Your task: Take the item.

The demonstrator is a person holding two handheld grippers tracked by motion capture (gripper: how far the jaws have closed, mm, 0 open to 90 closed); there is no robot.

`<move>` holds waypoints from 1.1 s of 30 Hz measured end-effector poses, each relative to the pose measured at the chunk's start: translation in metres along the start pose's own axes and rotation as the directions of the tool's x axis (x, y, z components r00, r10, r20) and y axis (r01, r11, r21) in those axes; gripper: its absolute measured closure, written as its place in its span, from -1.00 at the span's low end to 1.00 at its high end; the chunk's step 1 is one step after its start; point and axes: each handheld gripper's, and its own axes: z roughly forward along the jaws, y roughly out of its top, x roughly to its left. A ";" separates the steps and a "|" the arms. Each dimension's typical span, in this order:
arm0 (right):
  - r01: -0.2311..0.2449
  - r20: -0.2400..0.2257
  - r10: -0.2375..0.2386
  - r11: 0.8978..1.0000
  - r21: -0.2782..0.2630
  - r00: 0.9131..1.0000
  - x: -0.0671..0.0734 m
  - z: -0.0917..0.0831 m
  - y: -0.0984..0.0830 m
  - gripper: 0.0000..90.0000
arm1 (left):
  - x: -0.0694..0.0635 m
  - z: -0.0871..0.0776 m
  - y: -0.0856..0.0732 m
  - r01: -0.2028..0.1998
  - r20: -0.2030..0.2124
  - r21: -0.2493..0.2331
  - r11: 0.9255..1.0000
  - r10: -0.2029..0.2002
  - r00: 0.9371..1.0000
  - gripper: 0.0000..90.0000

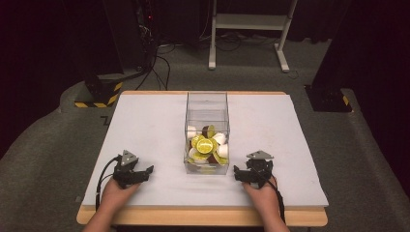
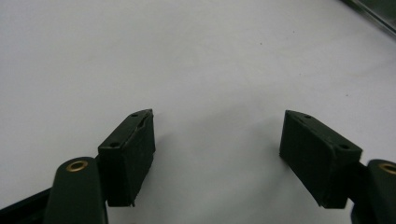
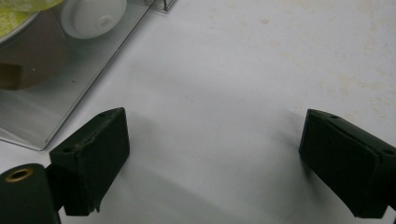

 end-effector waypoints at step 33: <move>0.030 -0.030 -0.033 0.997 -0.077 0.999 -0.007 -0.020 0.001 -0.72 | 0.000 0.000 0.000 -0.003 0.000 0.000 1.000 0.003 1.000 -0.41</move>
